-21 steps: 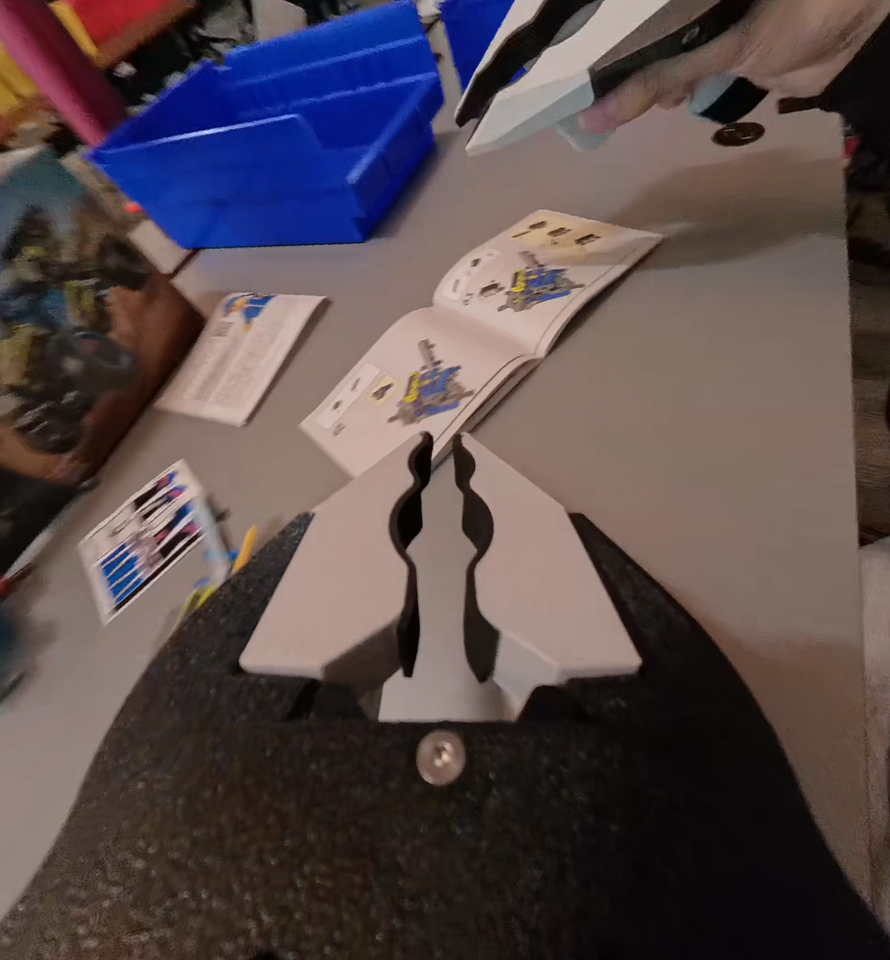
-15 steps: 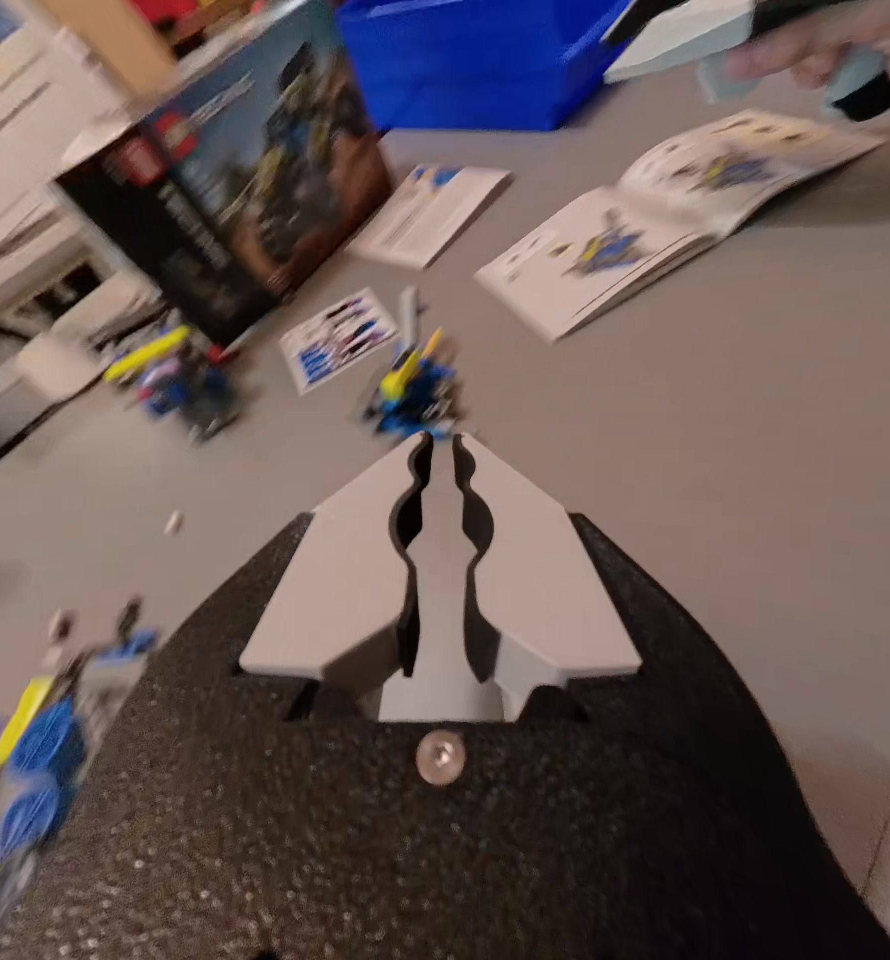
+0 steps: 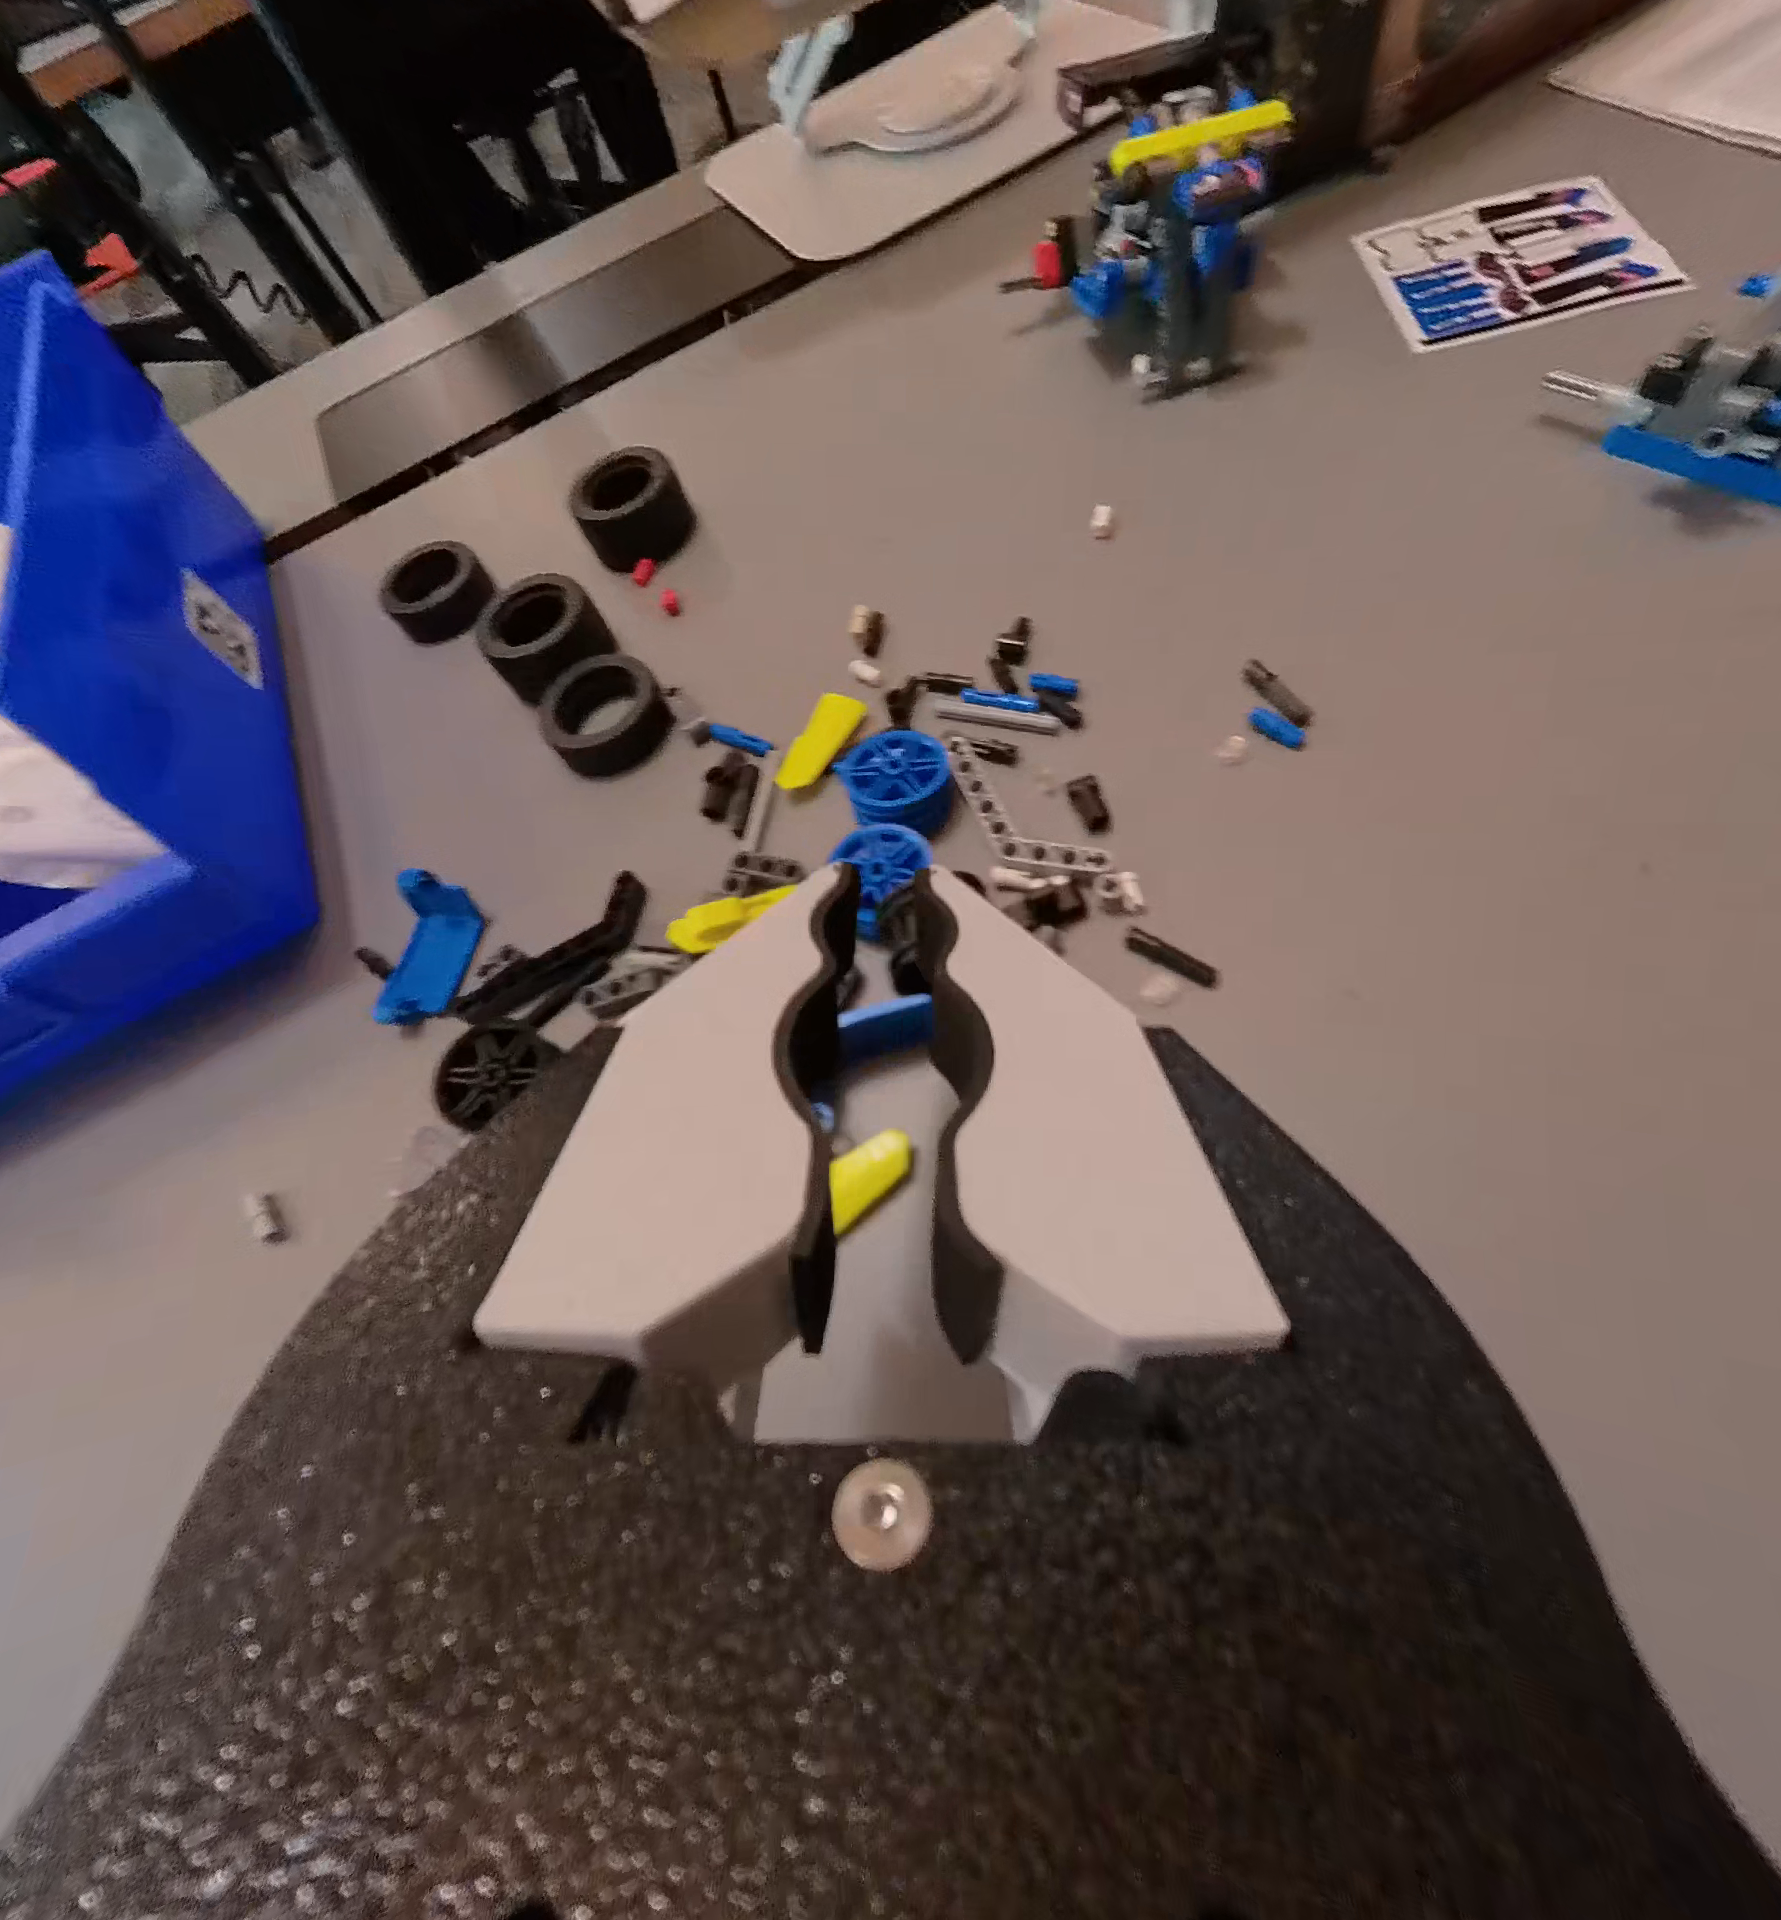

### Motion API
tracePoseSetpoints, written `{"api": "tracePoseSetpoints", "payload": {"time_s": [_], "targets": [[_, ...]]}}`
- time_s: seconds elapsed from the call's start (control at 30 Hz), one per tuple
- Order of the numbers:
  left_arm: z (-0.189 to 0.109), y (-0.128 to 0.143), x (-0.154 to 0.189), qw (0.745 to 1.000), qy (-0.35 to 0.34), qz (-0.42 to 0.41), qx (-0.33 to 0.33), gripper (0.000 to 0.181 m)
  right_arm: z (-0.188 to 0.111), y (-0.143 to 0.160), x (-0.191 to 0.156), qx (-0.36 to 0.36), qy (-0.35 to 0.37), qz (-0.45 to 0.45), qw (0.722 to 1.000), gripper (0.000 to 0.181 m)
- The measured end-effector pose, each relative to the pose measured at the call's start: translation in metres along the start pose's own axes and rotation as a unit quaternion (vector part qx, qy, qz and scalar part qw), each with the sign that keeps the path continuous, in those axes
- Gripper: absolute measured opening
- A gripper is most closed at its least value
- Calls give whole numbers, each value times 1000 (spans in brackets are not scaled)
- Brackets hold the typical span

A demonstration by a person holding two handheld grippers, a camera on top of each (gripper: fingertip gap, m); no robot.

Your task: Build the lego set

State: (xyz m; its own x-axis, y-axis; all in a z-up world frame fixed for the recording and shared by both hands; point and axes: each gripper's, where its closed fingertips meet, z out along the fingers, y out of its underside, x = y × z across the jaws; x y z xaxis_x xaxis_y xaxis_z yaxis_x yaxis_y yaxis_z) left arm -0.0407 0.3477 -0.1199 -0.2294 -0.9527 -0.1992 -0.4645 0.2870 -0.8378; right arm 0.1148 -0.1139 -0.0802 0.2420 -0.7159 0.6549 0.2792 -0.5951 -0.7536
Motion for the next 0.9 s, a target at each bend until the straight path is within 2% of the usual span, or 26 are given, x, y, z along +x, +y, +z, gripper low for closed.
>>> {"api": "tracePoseSetpoints", "payload": {"time_s": [0.17, 0.4, 0.6, 0.73, 0.9], "targets": [[-1, 0, -42, 999, -37, -6, -5, 13, 1, -1, 7, 12, 35, -8, 999, 56], [12, 8, -76, 998, -16, -15, -52, 16, 5, 5, -1, -3, 28, -32, 999, 52], [33, 8, -77, 997, 34, -3, -67, 14, 6, 9, 5, -13, 39, -27, 999, 49], [41, 13, -83, 995, 30, 18, -93, 14, 6, 13, 8, -19, 45, -23, 999, 47], [33, 0, -60, 994, 74, 51, -60, 15, 7, 15, 8, -26, 42, -25, 998, 47]]}}
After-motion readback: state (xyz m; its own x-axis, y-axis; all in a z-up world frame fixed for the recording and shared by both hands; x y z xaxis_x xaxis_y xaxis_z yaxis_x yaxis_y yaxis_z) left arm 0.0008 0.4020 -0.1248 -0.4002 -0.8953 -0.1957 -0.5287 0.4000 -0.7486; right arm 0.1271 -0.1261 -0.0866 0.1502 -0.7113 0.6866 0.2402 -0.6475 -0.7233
